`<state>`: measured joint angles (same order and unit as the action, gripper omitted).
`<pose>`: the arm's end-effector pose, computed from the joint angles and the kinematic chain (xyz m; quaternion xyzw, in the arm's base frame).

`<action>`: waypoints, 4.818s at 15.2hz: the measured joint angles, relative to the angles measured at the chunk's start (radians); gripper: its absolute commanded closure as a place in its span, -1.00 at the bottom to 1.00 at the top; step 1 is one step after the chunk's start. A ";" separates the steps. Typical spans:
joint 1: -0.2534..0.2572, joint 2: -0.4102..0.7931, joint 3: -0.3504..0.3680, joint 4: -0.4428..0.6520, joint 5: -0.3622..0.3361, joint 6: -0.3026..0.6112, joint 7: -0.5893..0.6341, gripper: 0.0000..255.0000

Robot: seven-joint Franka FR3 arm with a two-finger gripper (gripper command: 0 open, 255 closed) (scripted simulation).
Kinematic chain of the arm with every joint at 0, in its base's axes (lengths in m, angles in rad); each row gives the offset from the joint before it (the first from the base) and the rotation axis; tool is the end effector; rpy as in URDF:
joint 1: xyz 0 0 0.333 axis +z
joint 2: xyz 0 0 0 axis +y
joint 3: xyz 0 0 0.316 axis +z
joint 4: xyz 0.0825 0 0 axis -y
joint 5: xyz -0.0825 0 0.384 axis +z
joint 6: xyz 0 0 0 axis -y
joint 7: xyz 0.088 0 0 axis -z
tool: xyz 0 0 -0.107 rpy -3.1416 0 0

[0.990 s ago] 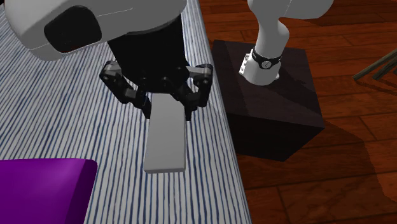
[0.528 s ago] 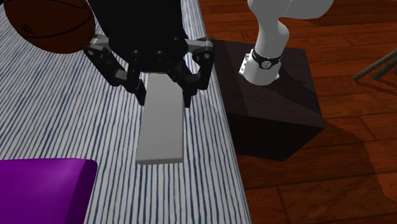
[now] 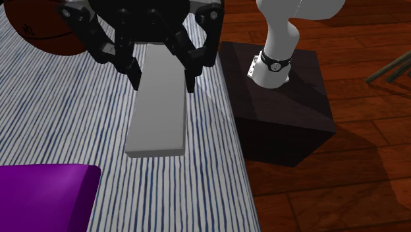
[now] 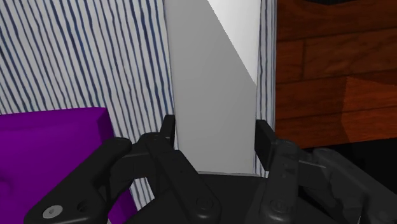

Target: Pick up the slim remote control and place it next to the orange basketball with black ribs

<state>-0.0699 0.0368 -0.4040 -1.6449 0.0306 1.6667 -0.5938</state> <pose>0.5107 -0.2544 0.5786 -0.9982 -0.0584 0.0011 0.0099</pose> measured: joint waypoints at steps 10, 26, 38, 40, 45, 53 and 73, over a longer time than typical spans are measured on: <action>-0.006 0.029 -0.004 0.169 0.011 -0.143 -0.005 1.00; -0.218 0.095 -0.173 0.246 0.051 -0.176 -0.376 1.00; -0.444 0.283 -0.258 0.433 0.170 -0.218 -0.653 1.00; -0.437 0.275 -0.258 0.395 0.165 -0.187 -0.654 1.00; -0.414 0.249 -0.257 0.292 0.149 -0.106 -0.650 1.00; -0.390 0.225 -0.254 0.155 0.135 0.011 -0.646 1.00; -0.379 0.252 -0.241 -0.083 0.160 0.268 -0.668 1.00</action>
<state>-0.4489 0.2886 -0.6445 -1.7281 0.1907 1.9347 -1.2623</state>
